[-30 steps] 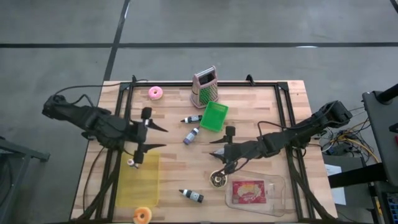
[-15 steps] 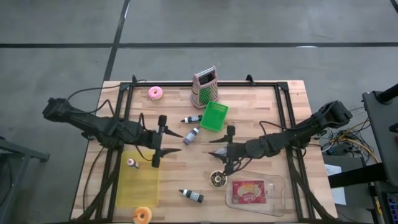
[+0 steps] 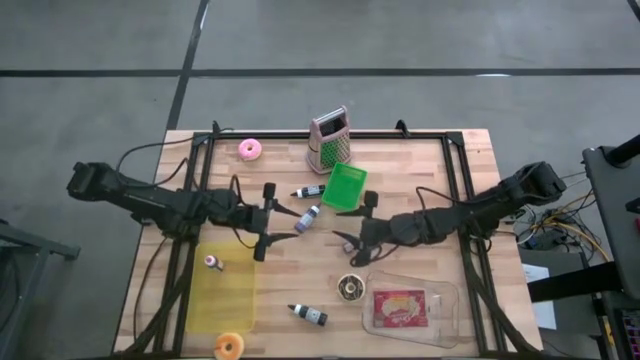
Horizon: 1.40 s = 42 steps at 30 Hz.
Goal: Pick & Place Food Item
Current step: Put the red ink bottle into the yellow bin
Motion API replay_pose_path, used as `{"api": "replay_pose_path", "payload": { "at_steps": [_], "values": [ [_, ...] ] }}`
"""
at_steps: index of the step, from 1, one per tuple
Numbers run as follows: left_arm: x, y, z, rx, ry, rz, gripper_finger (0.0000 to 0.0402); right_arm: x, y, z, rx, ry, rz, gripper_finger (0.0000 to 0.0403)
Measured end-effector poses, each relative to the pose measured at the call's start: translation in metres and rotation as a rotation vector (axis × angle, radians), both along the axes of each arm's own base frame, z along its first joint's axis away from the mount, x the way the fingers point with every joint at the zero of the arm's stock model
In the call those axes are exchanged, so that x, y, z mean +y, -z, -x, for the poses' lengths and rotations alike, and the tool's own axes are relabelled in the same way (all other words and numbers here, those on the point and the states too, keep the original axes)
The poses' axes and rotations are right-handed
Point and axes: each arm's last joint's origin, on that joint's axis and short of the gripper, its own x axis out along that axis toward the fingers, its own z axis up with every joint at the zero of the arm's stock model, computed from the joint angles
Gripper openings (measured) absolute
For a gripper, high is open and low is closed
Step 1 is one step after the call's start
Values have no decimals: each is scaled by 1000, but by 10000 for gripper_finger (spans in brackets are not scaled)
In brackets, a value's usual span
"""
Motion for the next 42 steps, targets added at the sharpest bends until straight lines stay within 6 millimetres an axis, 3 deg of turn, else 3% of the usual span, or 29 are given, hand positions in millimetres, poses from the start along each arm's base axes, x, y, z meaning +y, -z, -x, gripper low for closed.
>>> {"api": "replay_pose_path", "payload": {
  "at_steps": [42],
  "values": [
    [1, 15, 0, 99, -11, 71, 229, 1, 7, 4, 9, -12, 5, 203]
  ]
}}
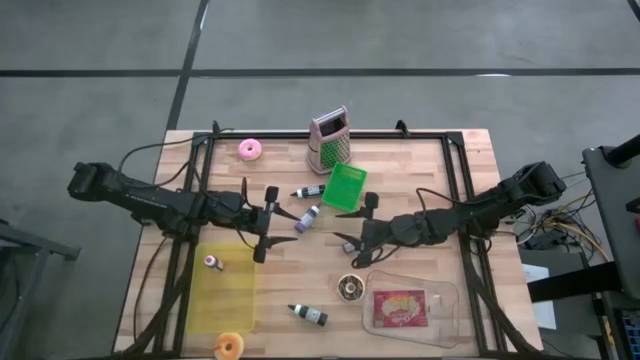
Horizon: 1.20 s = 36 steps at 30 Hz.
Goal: Pick & Place Food Item
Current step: Put the red ink bottle into the yellow bin
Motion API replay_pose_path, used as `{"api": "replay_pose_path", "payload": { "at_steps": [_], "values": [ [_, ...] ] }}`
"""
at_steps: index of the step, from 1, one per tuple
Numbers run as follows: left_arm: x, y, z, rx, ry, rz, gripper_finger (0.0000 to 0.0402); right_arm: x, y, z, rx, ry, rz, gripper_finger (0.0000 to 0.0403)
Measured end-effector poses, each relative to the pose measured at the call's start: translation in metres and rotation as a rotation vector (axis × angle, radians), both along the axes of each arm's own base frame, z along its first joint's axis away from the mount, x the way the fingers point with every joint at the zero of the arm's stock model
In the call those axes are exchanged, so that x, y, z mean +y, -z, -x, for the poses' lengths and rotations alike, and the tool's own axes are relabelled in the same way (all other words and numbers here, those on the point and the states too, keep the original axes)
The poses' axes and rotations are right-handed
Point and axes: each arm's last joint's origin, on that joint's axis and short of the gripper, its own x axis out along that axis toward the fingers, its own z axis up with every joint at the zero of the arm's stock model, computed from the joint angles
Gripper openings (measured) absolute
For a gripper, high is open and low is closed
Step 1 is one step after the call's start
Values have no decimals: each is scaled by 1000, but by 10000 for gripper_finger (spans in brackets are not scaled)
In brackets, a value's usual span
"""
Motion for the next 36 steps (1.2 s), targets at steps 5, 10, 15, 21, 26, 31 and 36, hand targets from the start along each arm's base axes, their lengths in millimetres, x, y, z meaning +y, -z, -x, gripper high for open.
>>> {"api": "replay_pose_path", "payload": {
  "at_steps": [5, 10, 15, 21, 26, 31, 36],
  "values": [
    [0, 0, 0, -1, 3, 3, 229, 0, 0, 0, 1, 0, -2, 203],
    [0, 0, 0, 7, -4, 21, 229, 0, 0, 0, -1, 3, -13, 203],
    [0, 2, 1, 31, -25, 68, 229, -2, 1, 0, 3, 33, -30, 203],
    [2, 1, 0, 18, -43, 52, 229, -18, 19, -7, 75, 138, -78, 203],
    [9, 9, -7, 43, -53, 35, 229, -39, 28, -14, 103, 139, -115, 203],
    [23, 30, -11, -38, -52, 32, 229, -52, 32, -17, 124, 118, -138, 203],
    [51, 46, -3, -131, -60, 113, 229, -55, 35, -17, 148, 122, -135, 203]
  ]
}}
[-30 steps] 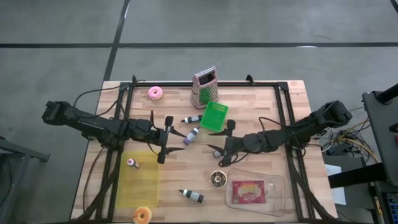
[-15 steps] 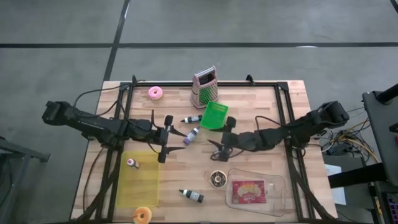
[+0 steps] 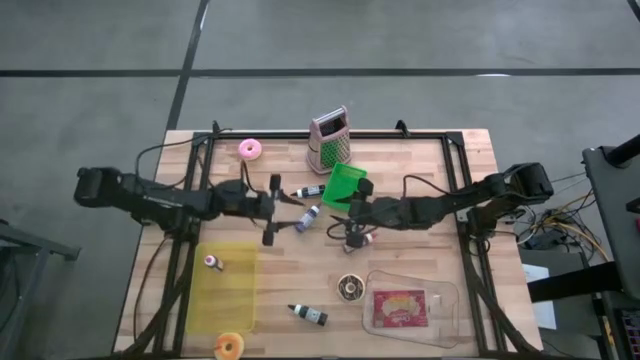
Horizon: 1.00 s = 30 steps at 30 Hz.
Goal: Pick & Place Food Item
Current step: Put the red ink bottle into the yellow bin
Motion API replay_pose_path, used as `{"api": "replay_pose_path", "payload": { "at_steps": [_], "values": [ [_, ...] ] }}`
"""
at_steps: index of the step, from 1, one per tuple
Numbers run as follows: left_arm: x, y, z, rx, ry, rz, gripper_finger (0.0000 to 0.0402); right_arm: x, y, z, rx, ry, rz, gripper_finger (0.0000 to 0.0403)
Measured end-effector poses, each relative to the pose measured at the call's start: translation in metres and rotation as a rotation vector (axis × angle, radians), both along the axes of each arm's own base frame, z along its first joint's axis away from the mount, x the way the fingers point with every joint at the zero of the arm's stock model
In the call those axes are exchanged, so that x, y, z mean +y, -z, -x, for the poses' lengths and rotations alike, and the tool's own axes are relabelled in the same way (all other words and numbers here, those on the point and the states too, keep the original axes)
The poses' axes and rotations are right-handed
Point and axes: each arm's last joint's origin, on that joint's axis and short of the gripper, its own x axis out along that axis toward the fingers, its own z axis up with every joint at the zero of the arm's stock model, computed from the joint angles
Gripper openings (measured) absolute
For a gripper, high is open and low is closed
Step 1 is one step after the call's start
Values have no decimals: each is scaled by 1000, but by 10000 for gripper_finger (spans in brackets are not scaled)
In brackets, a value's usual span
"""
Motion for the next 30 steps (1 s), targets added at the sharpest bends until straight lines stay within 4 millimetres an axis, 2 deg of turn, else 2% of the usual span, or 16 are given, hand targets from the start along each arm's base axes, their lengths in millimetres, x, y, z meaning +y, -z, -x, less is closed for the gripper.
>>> {"api": "replay_pose_path", "payload": {
  "at_steps": [4, 9, 15, 20, 30],
  "values": [
    [19, 2, 9, -6, -46, 39, 229, 0, -1, 1, 2, -5, 11, 203],
    [25, 1, 20, -24, -16, 40, 229, 0, 0, 2, 10, -5, 16, 203],
    [24, 2, 44, -76, -34, 51, 229, -1, 3, 6, 16, -4, 13, 203],
    [20, 7, 65, -125, -159, 71, 229, -1, 3, 6, 14, -4, 12, 203],
    [14, 24, 86, -144, -254, 84, 229, -1, 2, 6, 4, -4, 12, 203]
  ]
}}
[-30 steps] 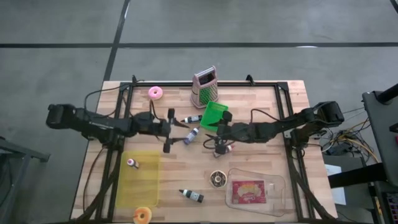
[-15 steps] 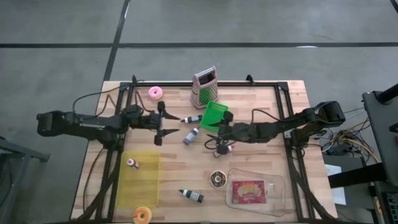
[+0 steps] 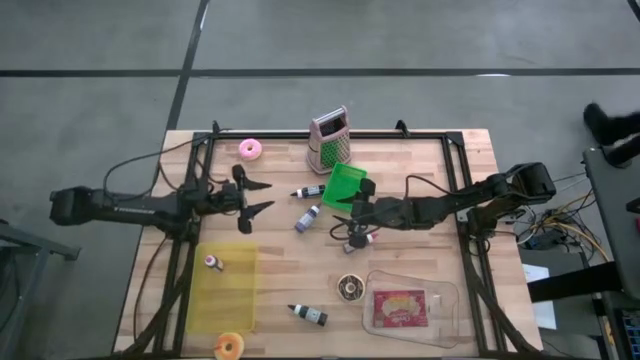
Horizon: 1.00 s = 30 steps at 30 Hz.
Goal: Pick & Place Food Item
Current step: Put the red ink bottle into the yellow bin
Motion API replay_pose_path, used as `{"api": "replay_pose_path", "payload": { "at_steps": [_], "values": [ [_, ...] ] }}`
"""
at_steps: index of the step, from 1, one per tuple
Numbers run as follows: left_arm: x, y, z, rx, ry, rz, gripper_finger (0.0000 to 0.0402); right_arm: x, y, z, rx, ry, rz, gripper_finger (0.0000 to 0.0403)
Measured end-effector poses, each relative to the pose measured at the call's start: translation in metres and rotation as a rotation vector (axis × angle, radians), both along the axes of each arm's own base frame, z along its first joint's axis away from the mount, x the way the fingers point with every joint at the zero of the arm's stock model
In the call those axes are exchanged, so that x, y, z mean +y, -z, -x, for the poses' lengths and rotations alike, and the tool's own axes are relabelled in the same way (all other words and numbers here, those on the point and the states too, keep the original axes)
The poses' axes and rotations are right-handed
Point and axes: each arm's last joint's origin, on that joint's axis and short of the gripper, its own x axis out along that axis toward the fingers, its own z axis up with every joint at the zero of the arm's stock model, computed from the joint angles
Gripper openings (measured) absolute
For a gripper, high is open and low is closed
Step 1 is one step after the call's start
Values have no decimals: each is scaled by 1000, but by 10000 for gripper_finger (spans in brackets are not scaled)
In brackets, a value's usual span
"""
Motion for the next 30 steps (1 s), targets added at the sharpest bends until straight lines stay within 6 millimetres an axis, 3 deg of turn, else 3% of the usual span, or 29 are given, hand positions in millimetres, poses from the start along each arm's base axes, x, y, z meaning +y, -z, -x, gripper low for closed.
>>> {"api": "replay_pose_path", "payload": {
  "at_steps": [7, 30],
  "values": [
    [-3, 21, 13, 21, 17, 49, 229, 0, 0, 0, 2, -17, 5, 203],
    [-9, 20, 19, 56, 200, 90, 229, -1, 1, -1, 9, -165, -84, 203]
  ]
}}
